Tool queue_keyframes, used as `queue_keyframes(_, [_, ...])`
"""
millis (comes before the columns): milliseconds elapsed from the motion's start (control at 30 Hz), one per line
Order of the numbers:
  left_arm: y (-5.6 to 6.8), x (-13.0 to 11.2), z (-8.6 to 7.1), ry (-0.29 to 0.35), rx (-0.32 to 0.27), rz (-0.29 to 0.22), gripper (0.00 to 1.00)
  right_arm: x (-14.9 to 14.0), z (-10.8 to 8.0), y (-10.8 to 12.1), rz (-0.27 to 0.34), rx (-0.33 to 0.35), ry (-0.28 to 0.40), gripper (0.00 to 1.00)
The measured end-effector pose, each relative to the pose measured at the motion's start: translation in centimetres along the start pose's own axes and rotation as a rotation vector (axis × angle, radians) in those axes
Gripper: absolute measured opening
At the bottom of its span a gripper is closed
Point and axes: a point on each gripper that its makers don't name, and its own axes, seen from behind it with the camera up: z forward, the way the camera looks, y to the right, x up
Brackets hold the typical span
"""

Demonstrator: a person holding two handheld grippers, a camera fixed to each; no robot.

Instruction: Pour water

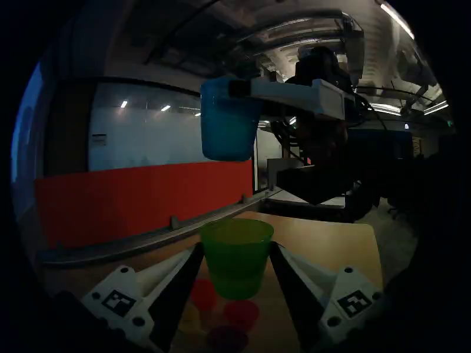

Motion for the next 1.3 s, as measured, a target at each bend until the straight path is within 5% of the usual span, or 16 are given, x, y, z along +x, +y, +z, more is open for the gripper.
queue_keyframes(667, [-0.6, -0.2, -1.4, 0.001, 0.031, 0.005, 0.81, -1.2, -2.5, 2.4, 0.014, -0.079, -0.012, 0.92])
queue_keyframes(1300, [-3.7, 0.3, -5.0, 0.009, 0.146, 0.022, 0.81, -4.5, -8.0, 6.1, 0.049, -0.186, -0.03, 0.92])
